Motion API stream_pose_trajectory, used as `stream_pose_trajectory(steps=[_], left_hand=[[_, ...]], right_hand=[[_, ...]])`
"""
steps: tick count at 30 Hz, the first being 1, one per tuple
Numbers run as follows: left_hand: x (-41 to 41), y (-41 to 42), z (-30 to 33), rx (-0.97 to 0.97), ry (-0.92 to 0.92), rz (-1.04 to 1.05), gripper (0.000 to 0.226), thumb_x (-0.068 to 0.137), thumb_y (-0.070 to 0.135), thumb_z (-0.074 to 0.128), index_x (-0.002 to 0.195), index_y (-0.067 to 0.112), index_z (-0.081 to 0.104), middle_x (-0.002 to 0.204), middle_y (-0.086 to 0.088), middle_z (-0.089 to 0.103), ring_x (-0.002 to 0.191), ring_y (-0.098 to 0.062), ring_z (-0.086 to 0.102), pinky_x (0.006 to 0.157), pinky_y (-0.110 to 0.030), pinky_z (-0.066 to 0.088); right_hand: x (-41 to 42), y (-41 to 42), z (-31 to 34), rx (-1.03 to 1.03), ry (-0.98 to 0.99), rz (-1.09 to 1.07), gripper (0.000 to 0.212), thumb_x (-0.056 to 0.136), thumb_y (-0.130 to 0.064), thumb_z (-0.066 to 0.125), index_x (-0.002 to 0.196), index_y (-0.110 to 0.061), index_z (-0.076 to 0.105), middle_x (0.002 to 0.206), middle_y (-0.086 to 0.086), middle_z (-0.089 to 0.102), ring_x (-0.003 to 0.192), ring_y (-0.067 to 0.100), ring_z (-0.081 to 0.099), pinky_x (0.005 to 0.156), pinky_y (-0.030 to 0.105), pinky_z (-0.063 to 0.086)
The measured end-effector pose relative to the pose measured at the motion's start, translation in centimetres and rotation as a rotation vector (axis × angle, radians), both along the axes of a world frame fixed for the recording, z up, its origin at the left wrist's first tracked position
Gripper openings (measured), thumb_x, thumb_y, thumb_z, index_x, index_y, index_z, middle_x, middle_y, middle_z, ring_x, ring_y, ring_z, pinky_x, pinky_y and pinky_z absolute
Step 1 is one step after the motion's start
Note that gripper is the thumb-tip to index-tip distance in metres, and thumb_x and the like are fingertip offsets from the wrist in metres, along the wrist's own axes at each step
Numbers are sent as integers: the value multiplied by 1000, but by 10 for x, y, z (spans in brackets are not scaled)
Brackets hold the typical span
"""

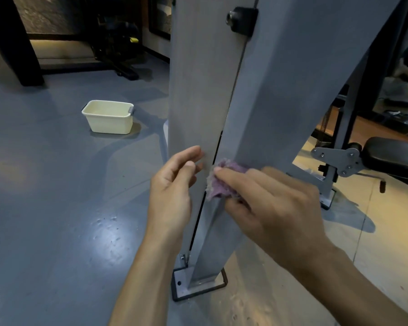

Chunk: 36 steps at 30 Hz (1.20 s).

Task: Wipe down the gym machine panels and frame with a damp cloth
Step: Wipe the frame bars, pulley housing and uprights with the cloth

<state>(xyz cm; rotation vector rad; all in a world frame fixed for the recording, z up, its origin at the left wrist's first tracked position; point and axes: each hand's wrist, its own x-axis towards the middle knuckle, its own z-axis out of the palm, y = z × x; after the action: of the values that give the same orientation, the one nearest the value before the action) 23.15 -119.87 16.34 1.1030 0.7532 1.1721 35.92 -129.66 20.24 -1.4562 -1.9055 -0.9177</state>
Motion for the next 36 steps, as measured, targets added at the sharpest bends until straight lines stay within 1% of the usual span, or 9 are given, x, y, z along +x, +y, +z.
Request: stream_pose_trajectory(steps=[4,8,10,13,16,20,24,29,36], left_hand=[[6,-2,-5,23,-6,37,32,106,3,46,122,15,72,122,3,76,114,-14,71,106,-39,50],[8,-2,-11,56,18,52,33,106,2,47,121,16,72,121,4,76,115,-15,71,103,-36,50],[9,-4,-14,92,52,63,34,105,1,49,121,18,74,120,3,76,117,-16,69,105,-38,50],[10,-6,-17,131,93,60,37,103,-2,50,125,17,73,123,1,75,122,-16,67,110,-40,49],[8,-7,-18,147,110,38,41,102,-4,50,130,17,70,128,1,74,125,-15,65,115,-44,46],[10,-13,-20,179,161,30,48,100,-11,48,136,15,67,133,4,71,131,-11,61,118,-47,43],[4,-10,-29,348,287,26,59,95,-13,47,145,16,60,141,6,66,136,-11,57,116,-51,44],[0,10,-40,520,318,58,62,93,-14,46,140,23,62,132,7,71,125,-10,65,107,-50,52],[8,9,-89,715,366,52,77,89,-20,45,153,22,43,158,1,50,146,-11,45,114,-37,47]], right_hand=[[8,14,-45,32,-50,62,17,100,-27,68,107,-17,79,87,-3,74,62,20,60,51,36,53],[16,11,-102,-171,-125,125,17,101,-31,66,106,-19,77,96,-6,74,70,15,62,52,33,53],[20,7,-100,-167,-143,118,17,102,-34,65,104,-22,77,87,-7,71,69,15,60,51,32,51],[23,4,-69,-44,-140,92,19,104,-31,61,104,-22,77,76,-4,62,63,18,55,50,34,47],[28,4,-57,36,-104,96,16,103,-23,63,109,-21,78,78,-2,64,64,20,55,54,33,48],[23,5,-95,-60,-96,106,20,104,-34,62,111,-22,76,88,-5,68,70,18,60,57,33,52],[32,0,-110,-126,-150,111,22,107,-34,55,109,-24,75,91,-7,69,72,17,59,58,32,50],[38,0,-120,-106,-138,140,24,106,-32,60,121,-20,74,92,-2,71,68,21,57,55,36,52],[36,4,-196,-135,-178,155,27,106,-22,56,126,-15,72,83,1,60,68,24,54,56,38,51]])
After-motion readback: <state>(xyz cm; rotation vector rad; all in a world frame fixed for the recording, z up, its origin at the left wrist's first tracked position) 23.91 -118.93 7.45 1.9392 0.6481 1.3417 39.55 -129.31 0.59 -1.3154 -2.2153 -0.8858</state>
